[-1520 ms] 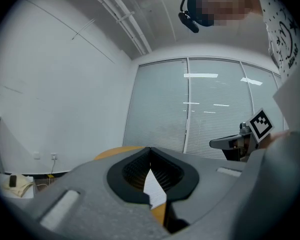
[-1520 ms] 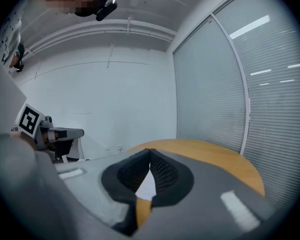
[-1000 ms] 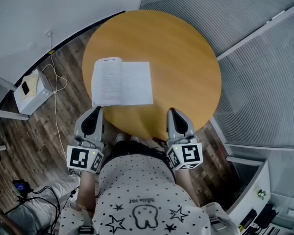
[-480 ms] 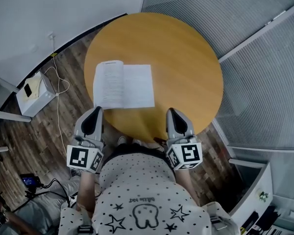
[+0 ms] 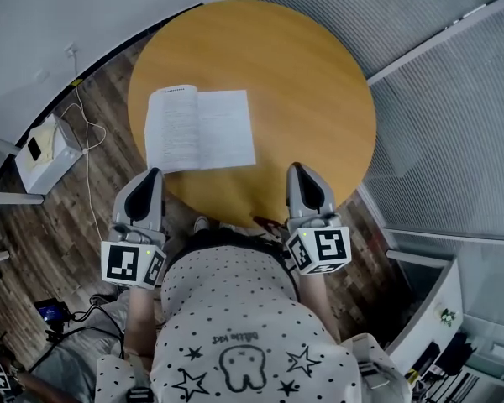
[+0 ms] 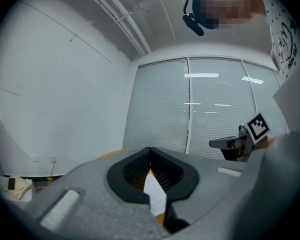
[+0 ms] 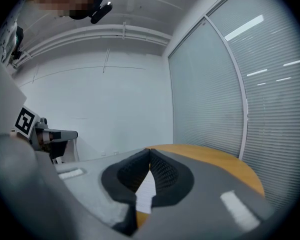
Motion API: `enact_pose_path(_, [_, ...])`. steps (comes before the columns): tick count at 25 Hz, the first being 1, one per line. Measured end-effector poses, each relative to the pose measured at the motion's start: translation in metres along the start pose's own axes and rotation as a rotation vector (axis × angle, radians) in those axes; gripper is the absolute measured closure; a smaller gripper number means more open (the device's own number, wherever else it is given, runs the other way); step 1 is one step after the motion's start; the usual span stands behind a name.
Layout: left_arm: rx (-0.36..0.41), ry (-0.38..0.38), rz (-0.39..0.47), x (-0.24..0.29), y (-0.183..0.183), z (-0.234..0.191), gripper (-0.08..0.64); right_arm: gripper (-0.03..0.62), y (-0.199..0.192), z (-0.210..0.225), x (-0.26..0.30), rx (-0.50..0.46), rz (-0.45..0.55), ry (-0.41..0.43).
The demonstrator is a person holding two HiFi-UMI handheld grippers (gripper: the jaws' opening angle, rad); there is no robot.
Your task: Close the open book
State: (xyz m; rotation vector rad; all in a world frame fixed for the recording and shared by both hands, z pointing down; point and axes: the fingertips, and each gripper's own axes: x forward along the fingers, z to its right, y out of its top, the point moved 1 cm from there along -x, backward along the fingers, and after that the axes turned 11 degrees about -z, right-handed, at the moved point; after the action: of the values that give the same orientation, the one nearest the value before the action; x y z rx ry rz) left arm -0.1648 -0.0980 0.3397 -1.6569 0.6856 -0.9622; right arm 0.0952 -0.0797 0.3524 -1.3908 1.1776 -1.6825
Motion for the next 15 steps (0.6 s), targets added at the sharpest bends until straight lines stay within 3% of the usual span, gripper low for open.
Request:
enact_pose_path(7, [-0.011, -0.012, -0.039, 0.005, -0.007, 0.004, 0.552, 0.588, 0.002, 0.008, -0.001, 0.015, 0.004, -0.019])
enact_pose_path(15, [-0.010, -0.084, -0.058, 0.014, -0.012, 0.022, 0.551, 0.588, 0.003, 0.008, 0.002, 0.019, -0.001, -0.014])
